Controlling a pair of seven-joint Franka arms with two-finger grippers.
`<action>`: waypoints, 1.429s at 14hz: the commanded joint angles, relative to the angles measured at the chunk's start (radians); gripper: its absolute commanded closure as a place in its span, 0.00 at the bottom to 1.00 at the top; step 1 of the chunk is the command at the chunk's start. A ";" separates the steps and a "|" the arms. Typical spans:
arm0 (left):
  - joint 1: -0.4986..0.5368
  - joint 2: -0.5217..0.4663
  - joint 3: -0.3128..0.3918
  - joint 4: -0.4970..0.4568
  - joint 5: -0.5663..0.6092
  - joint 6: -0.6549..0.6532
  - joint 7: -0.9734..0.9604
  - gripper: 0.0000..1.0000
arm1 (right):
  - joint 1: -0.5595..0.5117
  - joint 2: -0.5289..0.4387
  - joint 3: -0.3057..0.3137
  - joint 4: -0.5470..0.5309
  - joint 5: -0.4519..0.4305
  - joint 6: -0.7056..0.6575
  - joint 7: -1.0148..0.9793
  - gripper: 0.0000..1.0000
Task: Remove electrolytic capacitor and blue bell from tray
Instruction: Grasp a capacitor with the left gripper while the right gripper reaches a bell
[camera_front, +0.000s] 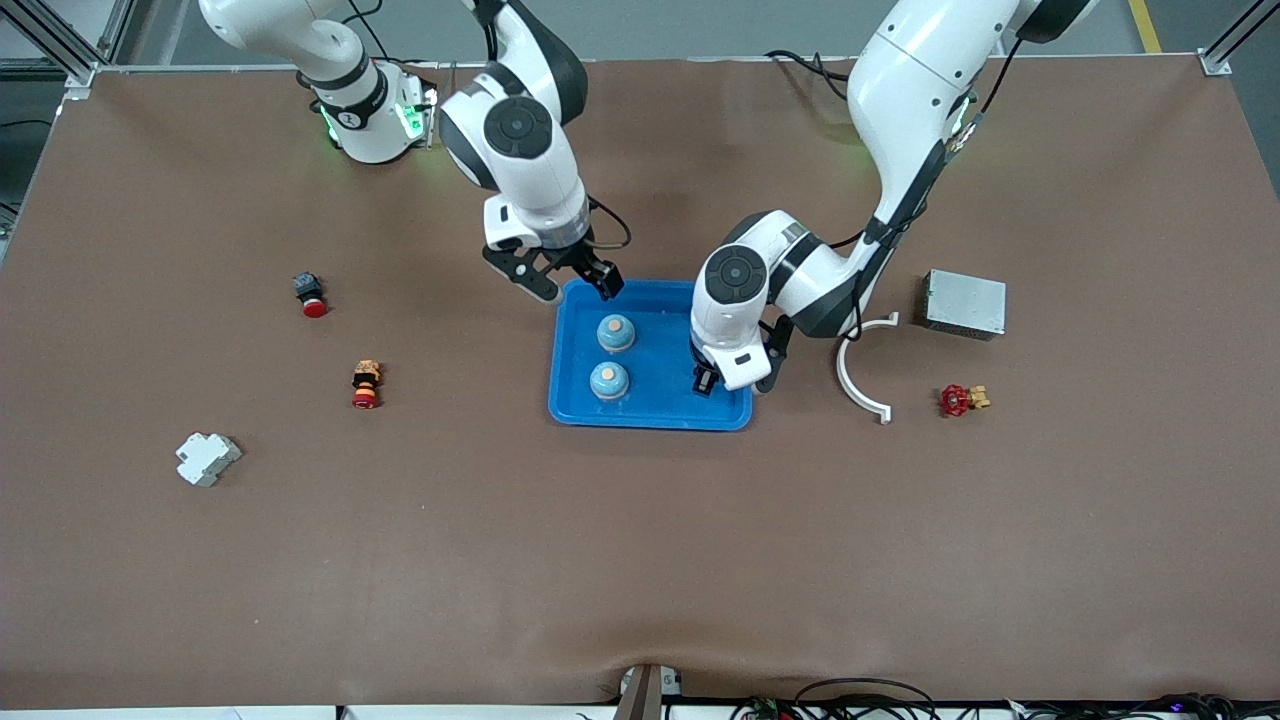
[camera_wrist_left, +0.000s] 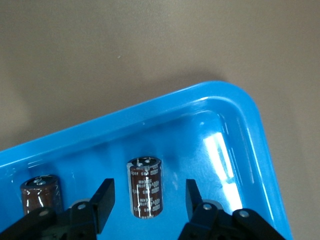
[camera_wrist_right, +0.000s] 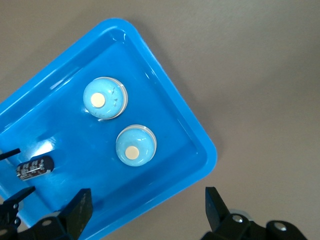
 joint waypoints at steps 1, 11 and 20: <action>-0.024 0.027 0.008 0.009 0.025 0.007 -0.026 0.42 | 0.020 0.119 -0.016 0.110 -0.016 -0.010 0.040 0.00; -0.010 -0.049 0.011 0.016 0.025 -0.080 -0.025 1.00 | 0.035 0.255 -0.022 0.152 -0.062 0.082 0.077 0.00; 0.195 -0.324 0.005 -0.069 0.023 -0.321 0.157 1.00 | 0.055 0.315 -0.022 0.154 -0.107 0.138 0.143 0.00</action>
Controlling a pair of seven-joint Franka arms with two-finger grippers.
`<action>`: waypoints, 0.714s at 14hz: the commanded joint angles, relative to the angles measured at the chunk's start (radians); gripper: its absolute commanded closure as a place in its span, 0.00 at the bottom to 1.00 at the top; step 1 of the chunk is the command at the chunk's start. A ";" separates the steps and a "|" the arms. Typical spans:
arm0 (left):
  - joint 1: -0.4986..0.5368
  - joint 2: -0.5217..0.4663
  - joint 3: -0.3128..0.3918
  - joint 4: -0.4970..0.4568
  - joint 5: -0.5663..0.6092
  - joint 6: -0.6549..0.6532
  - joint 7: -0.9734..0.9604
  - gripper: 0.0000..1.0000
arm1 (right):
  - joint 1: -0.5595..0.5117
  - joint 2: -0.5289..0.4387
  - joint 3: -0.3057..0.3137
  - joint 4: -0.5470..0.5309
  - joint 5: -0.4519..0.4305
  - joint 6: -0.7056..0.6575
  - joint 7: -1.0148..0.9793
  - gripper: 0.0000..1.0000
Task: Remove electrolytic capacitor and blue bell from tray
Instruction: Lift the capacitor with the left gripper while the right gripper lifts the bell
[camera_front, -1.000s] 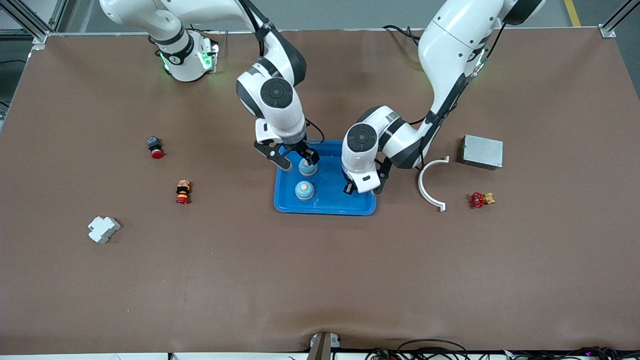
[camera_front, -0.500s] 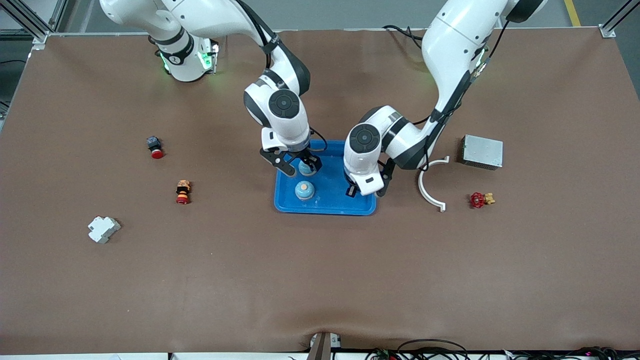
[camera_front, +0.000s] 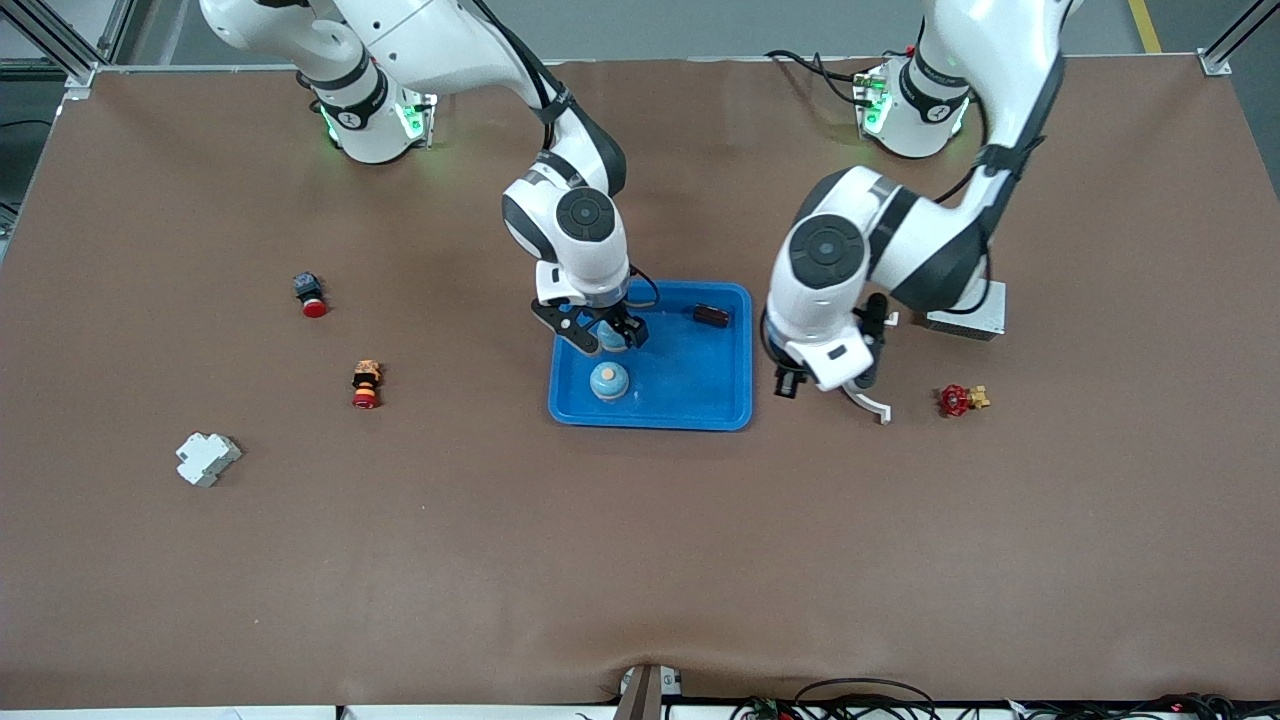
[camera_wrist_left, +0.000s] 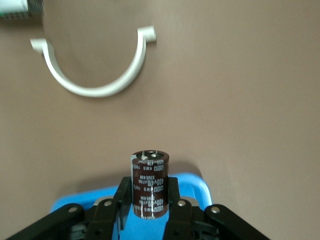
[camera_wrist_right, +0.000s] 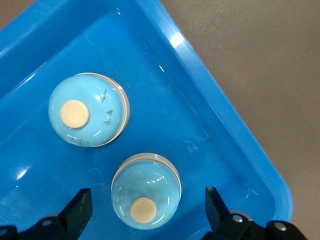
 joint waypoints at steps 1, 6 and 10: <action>0.085 -0.089 -0.008 -0.104 0.020 -0.003 0.110 1.00 | 0.017 0.013 -0.012 0.019 -0.015 0.006 0.027 0.00; 0.222 -0.103 -0.006 -0.267 0.025 0.059 0.263 1.00 | 0.020 0.036 -0.012 0.022 -0.013 0.032 0.043 0.00; 0.262 -0.088 -0.005 -0.416 0.094 0.275 0.293 1.00 | 0.020 0.044 -0.011 0.030 -0.013 0.032 0.045 0.00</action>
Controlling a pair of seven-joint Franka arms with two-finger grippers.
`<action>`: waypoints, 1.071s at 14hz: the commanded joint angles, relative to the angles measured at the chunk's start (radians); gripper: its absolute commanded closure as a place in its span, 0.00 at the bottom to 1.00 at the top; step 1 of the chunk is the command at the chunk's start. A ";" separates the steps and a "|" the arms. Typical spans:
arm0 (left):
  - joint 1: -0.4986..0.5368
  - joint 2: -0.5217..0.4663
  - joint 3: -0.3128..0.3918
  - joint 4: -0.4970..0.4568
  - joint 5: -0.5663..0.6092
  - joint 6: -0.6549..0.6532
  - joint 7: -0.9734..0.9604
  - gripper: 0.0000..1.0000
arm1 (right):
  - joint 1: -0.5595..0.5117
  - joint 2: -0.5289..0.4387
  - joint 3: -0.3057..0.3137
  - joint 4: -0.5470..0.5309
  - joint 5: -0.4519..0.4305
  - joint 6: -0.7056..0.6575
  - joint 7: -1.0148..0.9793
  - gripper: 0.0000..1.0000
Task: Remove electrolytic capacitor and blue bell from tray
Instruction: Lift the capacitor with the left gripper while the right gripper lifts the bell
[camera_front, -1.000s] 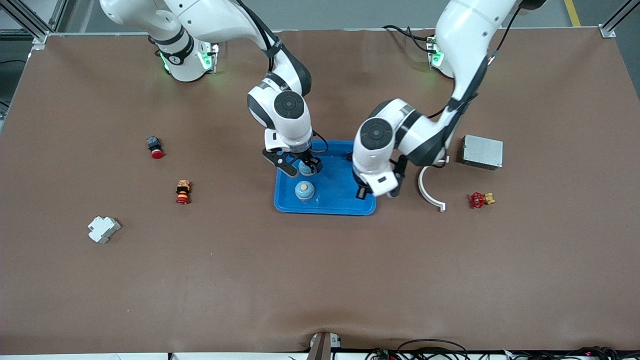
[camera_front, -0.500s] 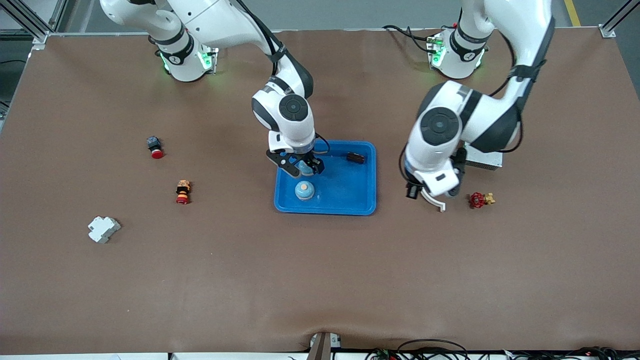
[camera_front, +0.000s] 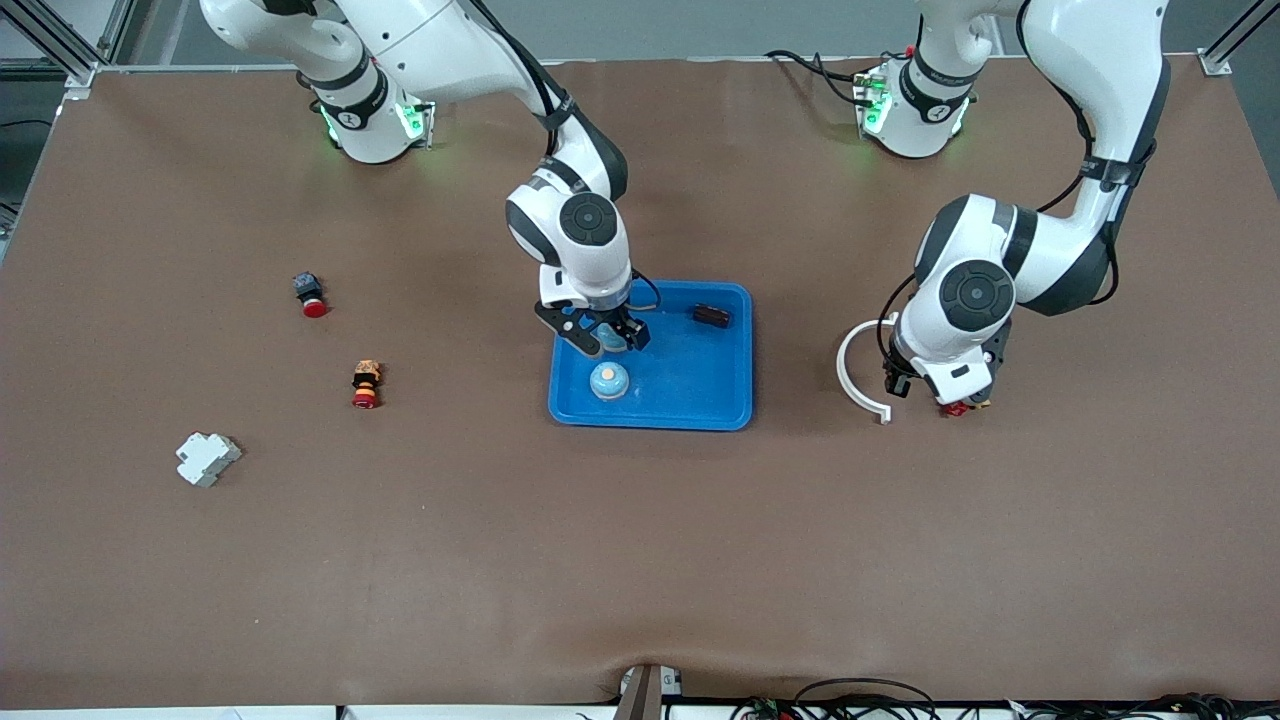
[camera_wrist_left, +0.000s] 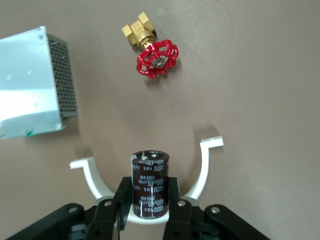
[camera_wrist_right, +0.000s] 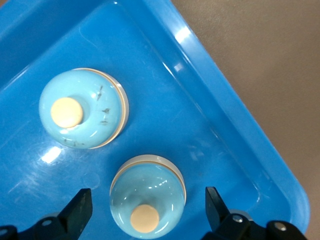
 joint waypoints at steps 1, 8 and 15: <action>0.036 -0.001 -0.008 -0.086 0.063 0.114 -0.001 1.00 | 0.024 0.015 -0.011 0.022 -0.013 0.002 0.028 0.05; 0.097 0.083 -0.009 -0.086 0.125 0.182 -0.002 0.94 | 0.035 0.022 -0.011 0.033 -0.013 -0.011 0.028 1.00; 0.080 0.065 -0.017 -0.081 0.123 0.168 -0.024 0.00 | -0.011 -0.020 -0.011 0.321 -0.004 -0.545 -0.108 1.00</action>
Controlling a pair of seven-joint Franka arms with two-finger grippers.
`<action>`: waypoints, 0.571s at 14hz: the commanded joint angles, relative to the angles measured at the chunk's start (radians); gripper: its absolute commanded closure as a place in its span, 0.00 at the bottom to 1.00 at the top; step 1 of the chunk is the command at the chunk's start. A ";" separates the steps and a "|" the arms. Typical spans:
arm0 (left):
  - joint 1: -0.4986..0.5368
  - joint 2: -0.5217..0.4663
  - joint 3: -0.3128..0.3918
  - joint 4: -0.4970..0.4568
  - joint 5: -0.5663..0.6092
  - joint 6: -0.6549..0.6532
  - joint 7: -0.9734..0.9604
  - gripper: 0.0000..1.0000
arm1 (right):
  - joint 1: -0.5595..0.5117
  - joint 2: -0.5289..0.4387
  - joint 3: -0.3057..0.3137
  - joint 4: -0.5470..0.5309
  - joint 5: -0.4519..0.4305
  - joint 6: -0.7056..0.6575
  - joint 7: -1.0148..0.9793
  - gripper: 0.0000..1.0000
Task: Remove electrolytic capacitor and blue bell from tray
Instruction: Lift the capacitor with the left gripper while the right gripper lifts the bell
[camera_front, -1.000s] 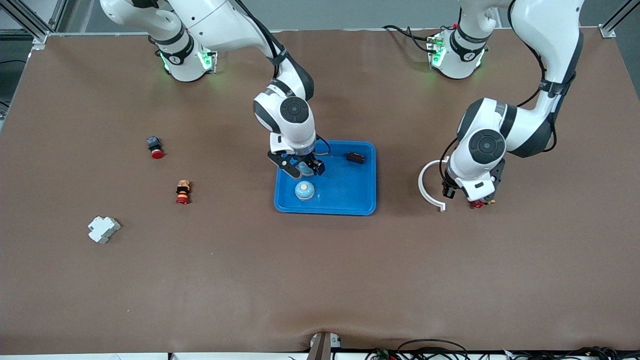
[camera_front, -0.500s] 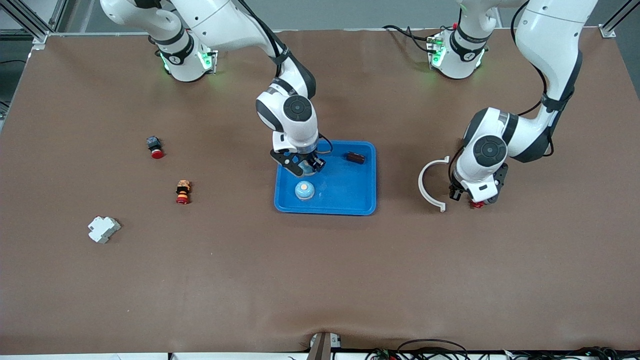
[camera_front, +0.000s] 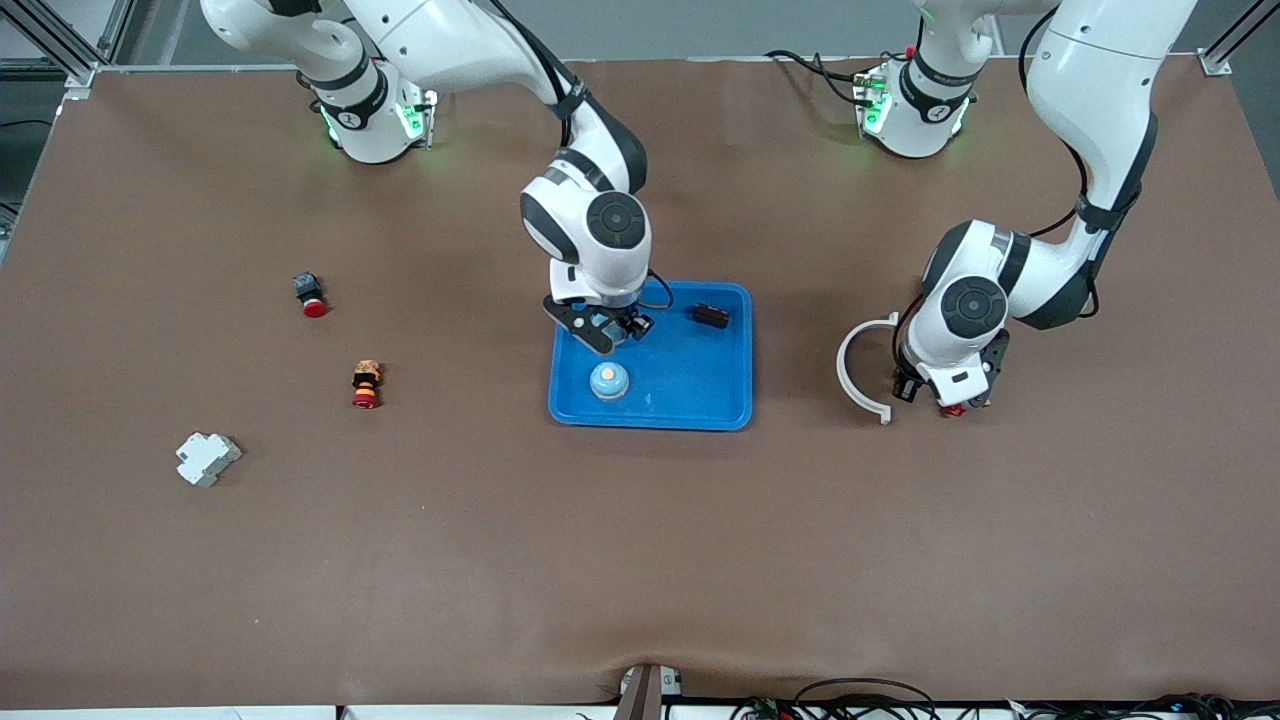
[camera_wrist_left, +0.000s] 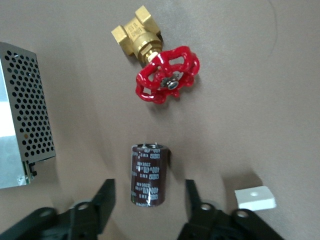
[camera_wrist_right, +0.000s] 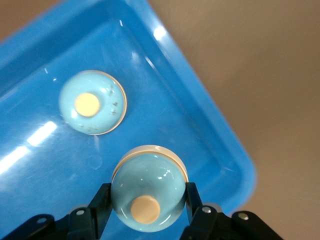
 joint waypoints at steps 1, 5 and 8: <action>-0.001 -0.044 -0.032 0.001 0.021 -0.030 -0.026 0.00 | -0.054 -0.056 0.001 0.082 0.004 -0.164 -0.136 1.00; -0.001 -0.058 -0.115 0.082 0.009 -0.108 -0.147 0.00 | -0.207 -0.212 0.001 0.012 0.004 -0.264 -0.452 1.00; -0.007 -0.058 -0.173 0.172 0.009 -0.235 -0.178 0.00 | -0.341 -0.323 -0.001 -0.086 0.001 -0.260 -0.687 1.00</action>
